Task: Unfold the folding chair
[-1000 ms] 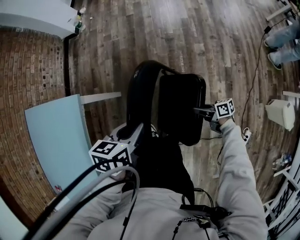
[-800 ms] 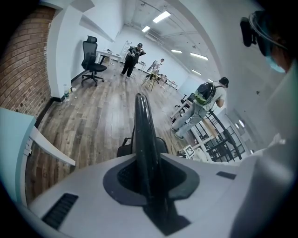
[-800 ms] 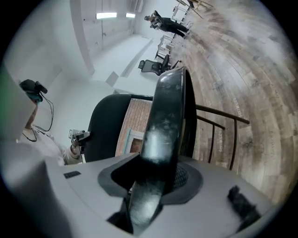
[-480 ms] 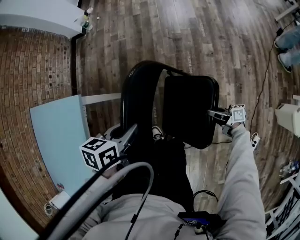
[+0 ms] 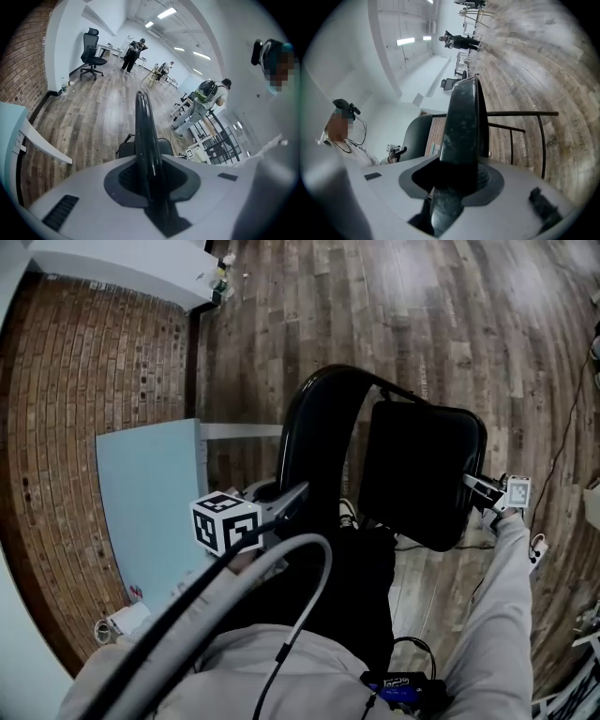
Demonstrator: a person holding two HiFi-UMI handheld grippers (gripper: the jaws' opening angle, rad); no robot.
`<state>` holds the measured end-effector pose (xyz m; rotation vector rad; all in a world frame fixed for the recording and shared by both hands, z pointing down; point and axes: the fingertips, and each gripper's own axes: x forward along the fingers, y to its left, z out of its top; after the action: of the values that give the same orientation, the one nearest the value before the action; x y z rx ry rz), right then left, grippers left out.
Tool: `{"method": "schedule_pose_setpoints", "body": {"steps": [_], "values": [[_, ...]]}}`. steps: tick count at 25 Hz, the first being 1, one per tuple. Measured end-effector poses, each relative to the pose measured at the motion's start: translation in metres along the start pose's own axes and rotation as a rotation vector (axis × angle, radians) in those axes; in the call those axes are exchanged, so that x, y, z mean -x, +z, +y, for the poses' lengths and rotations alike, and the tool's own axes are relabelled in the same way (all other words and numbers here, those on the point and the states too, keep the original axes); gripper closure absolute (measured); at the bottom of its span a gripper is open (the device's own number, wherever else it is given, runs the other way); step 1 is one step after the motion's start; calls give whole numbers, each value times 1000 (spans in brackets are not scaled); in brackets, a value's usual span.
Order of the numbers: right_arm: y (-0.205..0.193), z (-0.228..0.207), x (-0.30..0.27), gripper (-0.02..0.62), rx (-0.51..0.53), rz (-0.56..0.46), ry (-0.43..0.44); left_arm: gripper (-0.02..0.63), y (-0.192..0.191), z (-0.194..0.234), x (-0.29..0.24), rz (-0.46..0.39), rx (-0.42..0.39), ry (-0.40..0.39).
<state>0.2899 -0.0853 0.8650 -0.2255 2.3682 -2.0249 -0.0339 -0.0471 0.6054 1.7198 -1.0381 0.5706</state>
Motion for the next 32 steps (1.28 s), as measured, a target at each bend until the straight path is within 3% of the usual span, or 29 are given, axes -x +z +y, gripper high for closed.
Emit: {"method": "schedule_pose_setpoints", "body": {"steps": [9, 17, 28, 32], "values": [[-11, -50, 30, 449, -58, -130, 31, 525, 9, -11, -24, -13, -16, -37], [23, -92, 49, 442, -21, -189, 69, 523, 25, -16, -49, -61, -14, -54], [22, -130, 81, 440, -53, -292, 205, 522, 16, -14, -74, -44, 22, -74], [17, -149, 89, 436, -50, -331, 234, 522, 14, -10, -87, -29, -3, -90]]}}
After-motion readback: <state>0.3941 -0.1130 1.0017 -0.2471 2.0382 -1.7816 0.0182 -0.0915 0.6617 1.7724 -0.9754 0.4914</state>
